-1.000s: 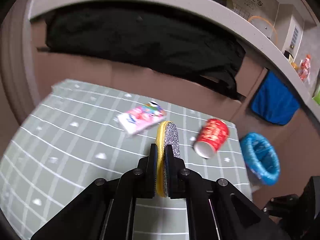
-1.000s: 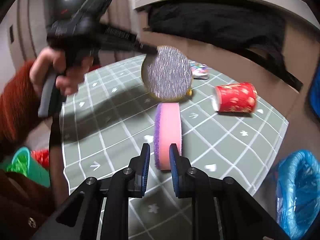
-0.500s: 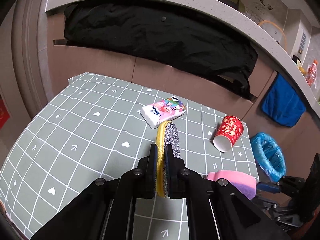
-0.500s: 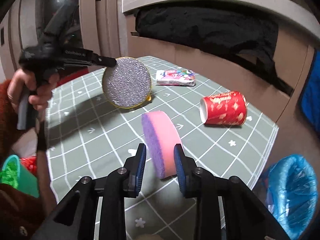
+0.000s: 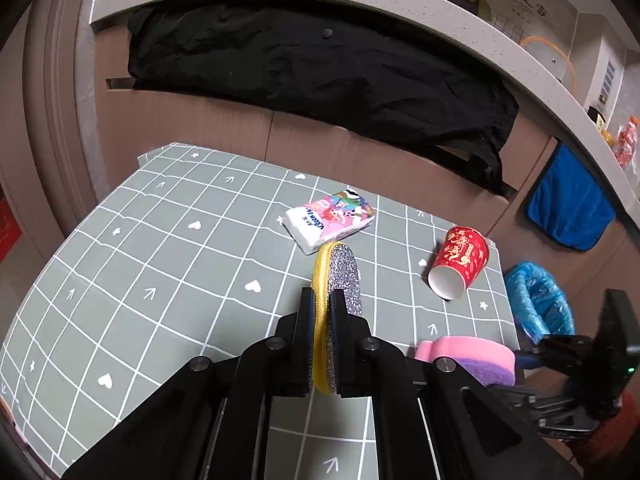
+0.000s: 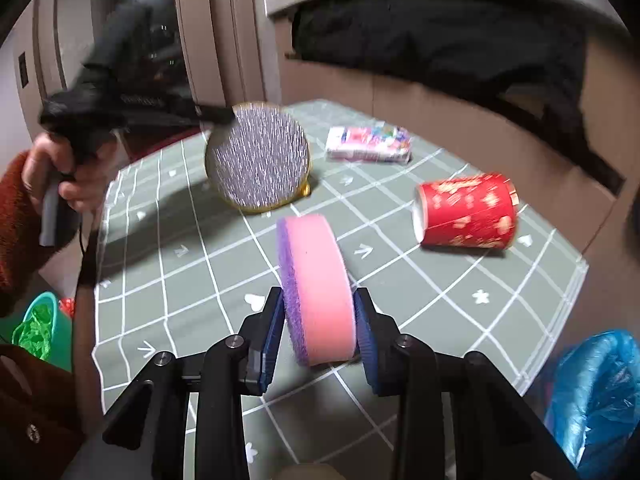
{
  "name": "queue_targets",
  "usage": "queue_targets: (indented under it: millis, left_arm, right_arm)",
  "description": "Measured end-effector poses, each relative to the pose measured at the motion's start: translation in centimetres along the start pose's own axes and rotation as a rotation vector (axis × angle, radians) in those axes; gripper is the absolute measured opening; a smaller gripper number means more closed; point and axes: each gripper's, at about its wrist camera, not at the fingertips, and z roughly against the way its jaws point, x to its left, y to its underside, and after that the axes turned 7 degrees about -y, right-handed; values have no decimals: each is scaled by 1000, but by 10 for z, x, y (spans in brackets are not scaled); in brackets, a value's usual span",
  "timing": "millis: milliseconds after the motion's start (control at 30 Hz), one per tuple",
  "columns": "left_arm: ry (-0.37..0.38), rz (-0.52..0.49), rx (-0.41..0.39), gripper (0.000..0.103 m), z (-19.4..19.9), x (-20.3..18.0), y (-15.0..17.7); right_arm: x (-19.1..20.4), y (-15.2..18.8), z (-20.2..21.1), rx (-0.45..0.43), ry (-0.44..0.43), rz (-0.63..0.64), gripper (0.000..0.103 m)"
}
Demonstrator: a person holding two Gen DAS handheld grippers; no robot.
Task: Collect trash
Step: 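Carry the sponge and scouring pad with both tools over the bin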
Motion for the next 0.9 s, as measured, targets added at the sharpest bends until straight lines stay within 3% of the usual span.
queue_targets:
  millis: [133, 233, 467, 667, 900]
  left_arm:
    - [5, -18, -28, 7, 11, -9, -4]
    - [14, -52, -76, 7, 25, -27, -14]
    - [67, -102, -205, 7, 58, -84, -50]
    - [161, -157, -344, 7, 92, -168, -81]
    - [250, -238, -394, 8, 102, -259, -83]
  right_arm:
    - [1, -5, 0, -32, 3, -14, 28]
    - [-5, -15, 25, -115, 44, -64, 28]
    - [-18, -34, 88, -215, 154, -105, 28]
    - [-30, -43, 165, -329, 291, -108, 28]
    - [-68, -14, 239, -387, 472, -175, 28]
